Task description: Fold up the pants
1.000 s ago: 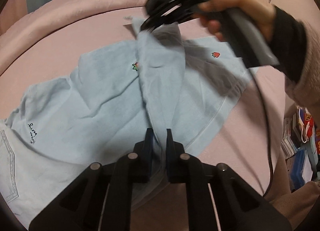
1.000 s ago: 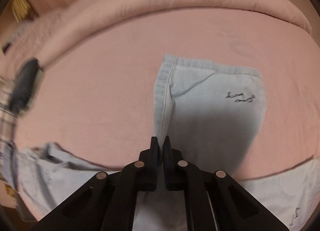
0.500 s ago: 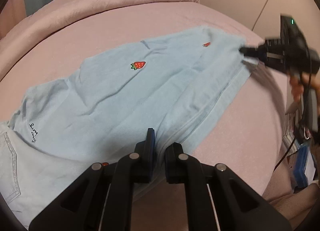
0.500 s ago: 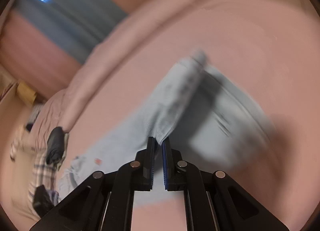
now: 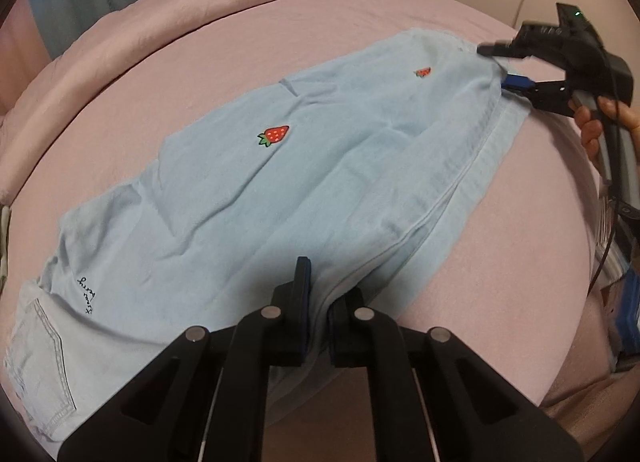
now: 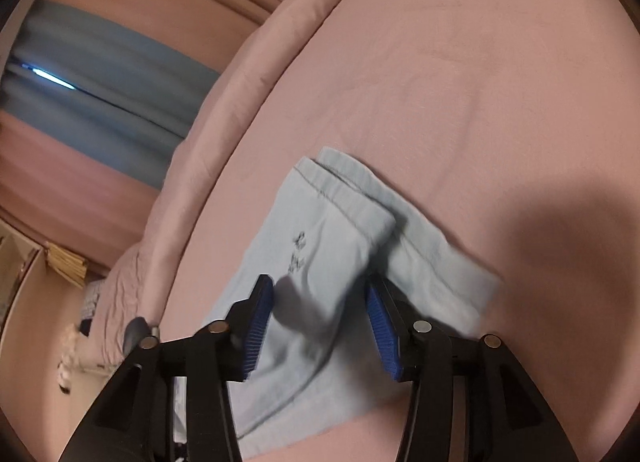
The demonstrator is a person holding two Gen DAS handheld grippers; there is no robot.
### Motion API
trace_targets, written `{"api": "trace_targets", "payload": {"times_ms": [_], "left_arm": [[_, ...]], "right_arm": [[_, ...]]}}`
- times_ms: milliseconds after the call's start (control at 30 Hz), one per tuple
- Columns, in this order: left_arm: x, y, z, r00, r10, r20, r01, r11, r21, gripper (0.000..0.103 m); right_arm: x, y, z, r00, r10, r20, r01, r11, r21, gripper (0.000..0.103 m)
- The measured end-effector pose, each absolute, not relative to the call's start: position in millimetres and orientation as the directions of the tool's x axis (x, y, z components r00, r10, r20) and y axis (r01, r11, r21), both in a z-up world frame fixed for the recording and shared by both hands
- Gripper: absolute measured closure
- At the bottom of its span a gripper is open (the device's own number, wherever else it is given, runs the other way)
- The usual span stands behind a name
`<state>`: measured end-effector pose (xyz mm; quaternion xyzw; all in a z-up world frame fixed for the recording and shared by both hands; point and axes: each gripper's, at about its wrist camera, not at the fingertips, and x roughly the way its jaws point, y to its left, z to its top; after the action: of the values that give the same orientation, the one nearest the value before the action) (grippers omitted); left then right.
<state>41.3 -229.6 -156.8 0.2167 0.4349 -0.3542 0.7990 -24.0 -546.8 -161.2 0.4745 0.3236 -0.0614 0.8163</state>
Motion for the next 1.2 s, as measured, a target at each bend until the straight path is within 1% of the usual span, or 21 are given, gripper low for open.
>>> {"api": "trace_targets", "payload": {"times_ms": [67,200,300,400,467,567,600,633,667,700,733,767,800,833,900,967,1000,1033,1067,1167,1200], "left_arm": [[40,-222,-153,0.375,-0.395,-0.839,0.744,0.668,0.018,0.097],[41,-219,-142,0.375,-0.433,-0.82,0.736,0.677,-0.021,0.097],[36,-228,-143,0.377,-0.429,-0.821,0.758,0.652,0.007,0.097],[33,-235,-153,0.365,-0.401,-0.84,0.772,0.635,0.033,0.097],[35,-235,-157,0.355,-0.401,-0.845,0.77,0.637,0.021,0.097],[40,-231,-156,0.337,-0.411,-0.847,0.76,0.649,-0.013,0.093],[40,-229,-154,0.336,-0.412,-0.847,0.758,0.652,-0.016,0.09],[39,-227,-152,0.339,-0.409,-0.847,0.757,0.654,-0.013,0.084],[33,-217,-149,0.35,-0.406,-0.844,0.753,0.658,-0.004,0.08],[31,-214,-145,0.356,-0.409,-0.84,0.75,0.661,-0.004,0.071],[30,-209,-141,0.349,-0.427,-0.835,0.751,0.66,-0.023,0.067],[26,-201,-135,0.334,-0.462,-0.822,0.752,0.656,-0.063,0.067],[24,-193,-129,0.324,-0.49,-0.81,0.75,0.654,-0.096,0.063],[23,-182,-122,0.322,-0.519,-0.792,0.745,0.655,-0.126,0.058],[26,-169,-114,0.343,-0.54,-0.769,0.725,0.672,-0.148,0.053],[36,-154,-111,0.381,-0.528,-0.759,0.678,0.718,-0.16,0.052],[42,-148,-113,0.396,-0.514,-0.761,0.649,0.743,-0.165,0.052],[48,-143,-115,0.406,-0.501,-0.765,0.619,0.766,-0.173,0.053],[53,-139,-120,0.416,-0.484,-0.77,0.587,0.79,-0.179,0.053],[66,-128,-136,0.455,-0.402,-0.795,0.512,0.848,-0.136,0.054],[67,-124,-142,0.448,-0.391,-0.804,0.497,0.856,-0.14,0.054]], "right_arm": [[-20,-549,-157,0.761,0.192,-0.62,0.423,0.577,0.698,0.097],[-46,-555,-134,0.809,0.13,-0.573,0.381,0.626,0.68,0.099],[-65,-552,-124,0.819,0.068,-0.57,0.387,0.668,0.635,0.099],[-65,-555,-139,0.775,0.042,-0.63,0.445,0.672,0.592,0.098],[-65,-557,-151,0.756,0.054,-0.653,0.465,0.657,0.593,0.098],[-65,-559,-158,0.726,0.057,-0.685,0.488,0.659,0.572,0.098],[-64,-559,-155,0.722,0.056,-0.69,0.491,0.661,0.568,0.098],[-65,-560,-151,0.717,0.048,-0.695,0.499,0.662,0.56,0.097],[-65,-560,-146,0.712,0.026,-0.702,0.511,0.666,0.543,0.091],[-66,-558,-142,0.703,-0.012,-0.711,0.529,0.677,0.512,0.075],[-67,-553,-134,0.689,-0.082,-0.72,0.557,0.695,0.454,0.062],[-69,-550,-126,0.676,-0.142,-0.723,0.582,0.705,0.406,0.042],[-72,-544,-115,0.671,-0.216,-0.709,0.602,0.718,0.35,0.039],[-73,-538,-107,0.678,-0.25,-0.691,0.596,0.737,0.319,0.039],[-68,-525,-94,0.686,-0.271,-0.675,0.567,0.781,0.263,0.039],[-53,-503,-85,0.721,-0.17,-0.672,0.442,0.86,0.256,0.04],[-44,-491,-83,0.737,-0.091,-0.669,0.365,0.887,0.282,0.049],[-32,-472,-80,0.751,0.044,-0.659,0.244,0.909,0.339,0.056],[-23,-457,-80,0.746,0.127,-0.653,0.166,0.915,0.368,0.066],[2,-397,-80,0.694,0.244,-0.677,-0.017,0.946,0.324,0.079],[6,-375,-83,0.67,0.268,-0.692,-0.082,0.954,0.29,0.079]]}}
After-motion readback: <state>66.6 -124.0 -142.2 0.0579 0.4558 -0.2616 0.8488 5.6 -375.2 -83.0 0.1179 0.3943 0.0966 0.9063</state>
